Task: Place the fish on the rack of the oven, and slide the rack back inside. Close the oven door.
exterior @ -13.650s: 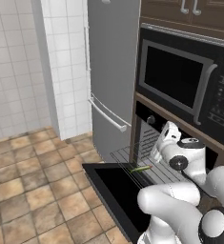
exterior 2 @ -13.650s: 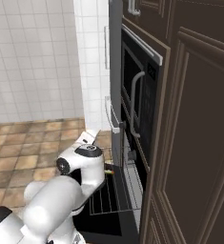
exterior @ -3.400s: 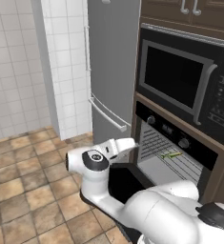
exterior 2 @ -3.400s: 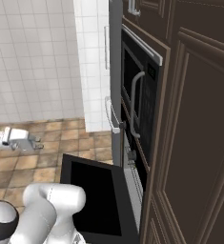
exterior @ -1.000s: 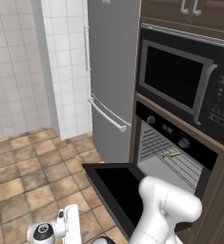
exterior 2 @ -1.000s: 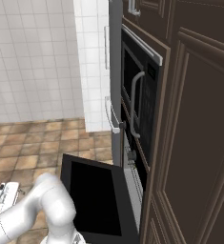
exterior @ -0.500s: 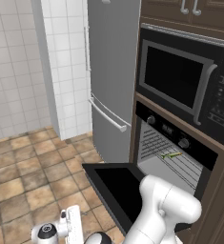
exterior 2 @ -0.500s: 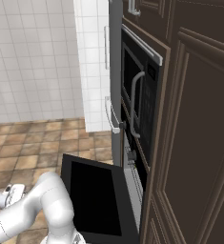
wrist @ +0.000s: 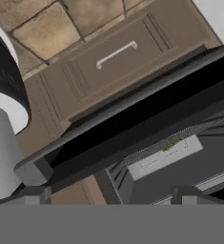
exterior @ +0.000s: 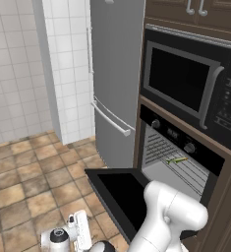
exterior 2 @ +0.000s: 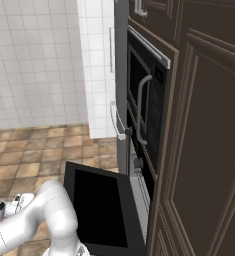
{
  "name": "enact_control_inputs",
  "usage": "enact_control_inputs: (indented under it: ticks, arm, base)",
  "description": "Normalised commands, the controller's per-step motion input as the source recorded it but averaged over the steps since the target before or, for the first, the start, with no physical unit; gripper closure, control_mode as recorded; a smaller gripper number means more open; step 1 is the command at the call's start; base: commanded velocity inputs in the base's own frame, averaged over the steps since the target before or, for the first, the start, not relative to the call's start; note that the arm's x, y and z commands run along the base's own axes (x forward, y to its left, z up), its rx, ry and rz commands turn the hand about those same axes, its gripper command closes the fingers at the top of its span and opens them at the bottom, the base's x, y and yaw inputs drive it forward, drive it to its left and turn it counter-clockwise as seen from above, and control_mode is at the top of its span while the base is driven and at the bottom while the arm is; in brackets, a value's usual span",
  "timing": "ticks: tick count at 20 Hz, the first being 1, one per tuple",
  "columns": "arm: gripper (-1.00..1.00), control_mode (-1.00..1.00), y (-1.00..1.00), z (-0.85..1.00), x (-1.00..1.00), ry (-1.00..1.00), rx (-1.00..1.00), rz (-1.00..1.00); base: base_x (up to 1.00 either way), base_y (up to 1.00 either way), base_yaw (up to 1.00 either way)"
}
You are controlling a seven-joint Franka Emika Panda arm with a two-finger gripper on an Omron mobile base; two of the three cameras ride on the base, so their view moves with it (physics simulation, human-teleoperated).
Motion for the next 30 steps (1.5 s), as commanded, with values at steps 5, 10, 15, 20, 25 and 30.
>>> enact_control_inputs:
  ticks: [5,10,15,20,25,30]
  arm:
    - [-1.0,-1.0,0.18,-0.59,0.62,0.03,-0.02,0.0]
    - [-1.0,-1.0,0.11,-0.63,0.67,0.04,-0.03,0.0]
    - [-1.0,-1.0,0.0,-0.61,0.57,0.02,-0.05,0.0]
    - [-1.0,-1.0,0.0,-0.73,0.62,0.01,-0.09,0.0]
    - [-1.0,-1.0,0.0,-0.73,0.64,0.03,-0.1,0.0]
    - [-1.0,-1.0,0.02,-0.85,0.74,0.0,-0.12,0.0]
  base:
    - [0.0,0.0,0.0]
    - [0.0,0.0,0.0]
    - [0.0,0.0,0.0]
    - [0.0,0.0,0.0]
    - [0.0,0.0,0.0]
    - [0.0,0.0,0.0]
